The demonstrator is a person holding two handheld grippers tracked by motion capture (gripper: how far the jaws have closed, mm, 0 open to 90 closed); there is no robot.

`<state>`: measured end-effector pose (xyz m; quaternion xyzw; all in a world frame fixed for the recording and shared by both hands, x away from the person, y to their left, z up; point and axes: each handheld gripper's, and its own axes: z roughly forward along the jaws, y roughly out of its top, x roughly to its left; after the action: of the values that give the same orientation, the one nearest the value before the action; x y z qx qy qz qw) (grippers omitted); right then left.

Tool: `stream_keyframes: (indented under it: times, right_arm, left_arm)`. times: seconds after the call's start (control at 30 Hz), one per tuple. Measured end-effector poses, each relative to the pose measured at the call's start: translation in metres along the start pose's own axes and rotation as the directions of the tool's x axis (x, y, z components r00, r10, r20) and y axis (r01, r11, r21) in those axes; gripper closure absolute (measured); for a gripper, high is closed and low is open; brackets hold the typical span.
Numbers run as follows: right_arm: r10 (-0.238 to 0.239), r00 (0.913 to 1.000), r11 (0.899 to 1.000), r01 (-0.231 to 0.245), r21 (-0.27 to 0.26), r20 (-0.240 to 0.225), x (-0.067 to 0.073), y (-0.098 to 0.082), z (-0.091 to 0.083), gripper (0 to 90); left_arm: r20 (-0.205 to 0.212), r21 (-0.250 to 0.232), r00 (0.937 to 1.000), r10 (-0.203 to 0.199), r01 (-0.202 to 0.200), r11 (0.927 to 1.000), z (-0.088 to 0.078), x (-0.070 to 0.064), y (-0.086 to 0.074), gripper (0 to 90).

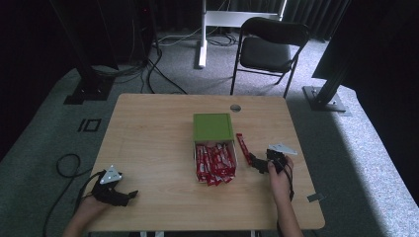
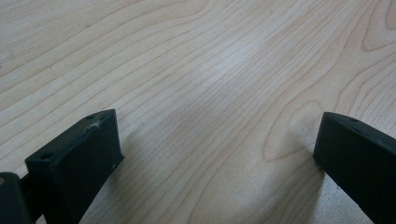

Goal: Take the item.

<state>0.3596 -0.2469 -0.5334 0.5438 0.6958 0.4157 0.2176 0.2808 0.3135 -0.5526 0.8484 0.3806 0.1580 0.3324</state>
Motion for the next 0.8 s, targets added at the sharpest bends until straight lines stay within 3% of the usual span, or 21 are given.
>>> stream_keyframes:
  times: [0.27,0.4,0.63,0.8]
  right_arm:
    - [-0.019,0.9995,1.0,0.019,-0.004,-0.025,0.0,-0.01,-0.011,18.8]
    - [-0.065,0.9974,0.998,0.065,0.009,-0.033,0.001,-0.016,-0.018,18.7]
    - [-0.1,0.9934,0.995,0.1,0.003,-0.056,0.003,-0.024,-0.034,18.0]
    - [-0.144,0.9864,0.989,0.145,0.012,-0.079,0.004,-0.032,-0.04,18.0]
  left_arm:
    - [0.0,0.001,1.0,0.0,0.0,1.0,0.0,0.0,0.0,1.6]
    - [0.0,0.001,1.0,-0.002,0.002,1.0,0.0,0.0,0.0,1.6]
    - [0.0,0.0,1.0,-0.002,0.002,1.0,0.0,0.0,0.0,1.6]
    - [0.0,0.002,1.0,0.001,-0.001,1.0,0.0,0.0,0.0,1.6]
